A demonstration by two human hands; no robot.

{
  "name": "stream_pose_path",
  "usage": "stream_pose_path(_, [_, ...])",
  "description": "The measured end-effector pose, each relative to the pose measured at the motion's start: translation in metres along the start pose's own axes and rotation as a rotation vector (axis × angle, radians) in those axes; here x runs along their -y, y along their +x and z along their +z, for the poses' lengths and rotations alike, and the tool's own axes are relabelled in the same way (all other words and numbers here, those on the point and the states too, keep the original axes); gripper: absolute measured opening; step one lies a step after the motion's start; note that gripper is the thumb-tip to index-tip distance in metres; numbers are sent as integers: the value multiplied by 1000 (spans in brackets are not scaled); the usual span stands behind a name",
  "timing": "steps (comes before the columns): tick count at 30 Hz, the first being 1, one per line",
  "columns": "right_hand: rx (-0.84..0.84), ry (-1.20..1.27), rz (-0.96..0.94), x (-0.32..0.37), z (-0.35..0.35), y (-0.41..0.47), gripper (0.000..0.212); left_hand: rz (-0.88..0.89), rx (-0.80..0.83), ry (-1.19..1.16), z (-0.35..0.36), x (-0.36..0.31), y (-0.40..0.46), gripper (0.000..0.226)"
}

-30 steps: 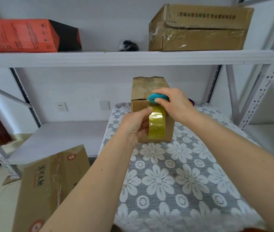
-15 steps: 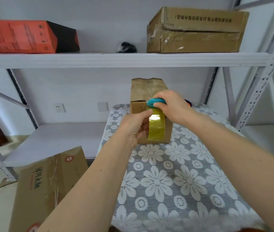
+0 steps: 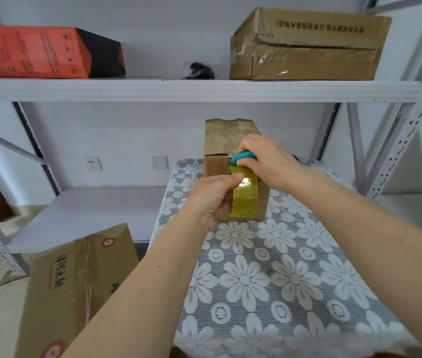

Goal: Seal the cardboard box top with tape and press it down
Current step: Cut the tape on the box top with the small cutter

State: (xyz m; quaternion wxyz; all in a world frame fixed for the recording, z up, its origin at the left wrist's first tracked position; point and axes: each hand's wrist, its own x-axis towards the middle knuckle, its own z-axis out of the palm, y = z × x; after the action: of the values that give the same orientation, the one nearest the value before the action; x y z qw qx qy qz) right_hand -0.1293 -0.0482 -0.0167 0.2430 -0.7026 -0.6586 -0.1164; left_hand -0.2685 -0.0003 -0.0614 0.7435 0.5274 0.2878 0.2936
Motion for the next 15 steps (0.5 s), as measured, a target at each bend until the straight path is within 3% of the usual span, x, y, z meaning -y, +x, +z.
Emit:
stream_pose_path(6, [-4, -22, -17, -4, 1, 1, 10, 6, -24, 30, -1, 0, 2, 23])
stream_pose_path(15, [47, -63, -33, -4, -1, 6, 10, 11, -32, 54, -1, 2, 4, 16])
